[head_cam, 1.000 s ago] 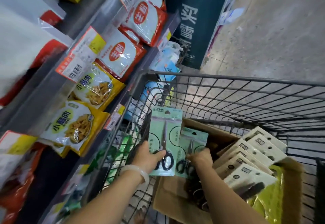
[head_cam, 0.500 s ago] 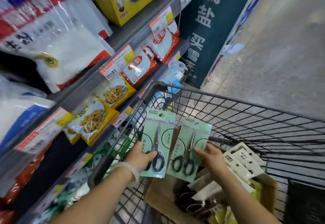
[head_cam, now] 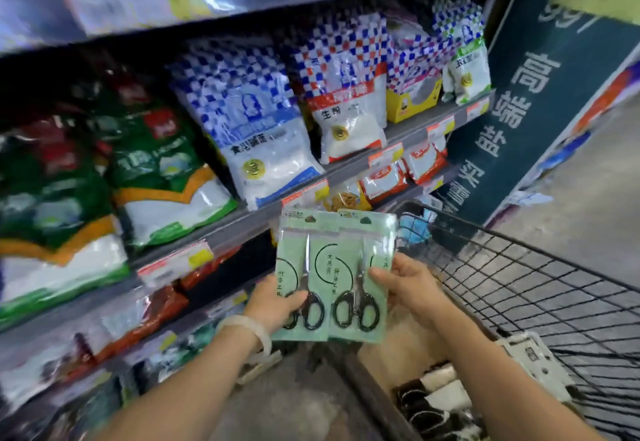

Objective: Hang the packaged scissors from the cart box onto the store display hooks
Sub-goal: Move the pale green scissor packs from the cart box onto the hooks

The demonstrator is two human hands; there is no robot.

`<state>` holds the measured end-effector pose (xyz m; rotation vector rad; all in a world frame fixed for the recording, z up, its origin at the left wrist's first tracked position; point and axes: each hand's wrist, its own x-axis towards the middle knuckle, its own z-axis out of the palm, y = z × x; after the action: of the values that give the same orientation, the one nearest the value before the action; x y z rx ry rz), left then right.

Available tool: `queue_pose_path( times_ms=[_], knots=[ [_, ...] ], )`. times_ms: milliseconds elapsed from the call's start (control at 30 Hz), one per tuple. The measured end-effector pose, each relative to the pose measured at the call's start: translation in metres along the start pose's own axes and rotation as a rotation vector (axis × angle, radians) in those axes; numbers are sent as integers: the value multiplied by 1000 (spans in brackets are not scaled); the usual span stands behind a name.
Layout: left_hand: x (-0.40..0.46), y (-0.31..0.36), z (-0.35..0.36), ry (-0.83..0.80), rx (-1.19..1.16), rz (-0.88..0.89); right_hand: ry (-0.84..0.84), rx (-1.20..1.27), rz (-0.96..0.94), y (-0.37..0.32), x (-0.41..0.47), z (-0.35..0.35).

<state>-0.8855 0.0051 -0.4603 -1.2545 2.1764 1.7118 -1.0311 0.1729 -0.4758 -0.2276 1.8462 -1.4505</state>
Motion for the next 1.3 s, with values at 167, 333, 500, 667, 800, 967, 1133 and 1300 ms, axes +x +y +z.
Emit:
queue_pose_path(
  times_ms=[167, 333, 500, 667, 800, 967, 1133, 1300],
  knots=[
    [-123, -61, -91, 256, -133, 15, -197, -156, -124, -20, -56, 127],
    [-244, -155, -170, 546, -316, -73, -422, -273, -206, -16, -134, 271],
    [-347, -236, -232, 785, -427, -147, -651, -331, -282, -13, -215, 393],
    [-411, -289, -271, 958, -578, -184, -779, -369, -357, -17, -275, 477],
    [-444, -327, -293, 1078, -650, -207, -874, -482, -398, -13, -298, 540],
    [-473, -379, -330, 1168, -701, -244, -993, -517, -361, -4, -327, 617],
    [-499, -410, -378, 1267, -778, -242, -1099, -554, -331, 2, -348, 704],
    [-513, -447, -450, 1331, -727, -298, -1122, -572, -329, 0, -356, 796]
  ],
)
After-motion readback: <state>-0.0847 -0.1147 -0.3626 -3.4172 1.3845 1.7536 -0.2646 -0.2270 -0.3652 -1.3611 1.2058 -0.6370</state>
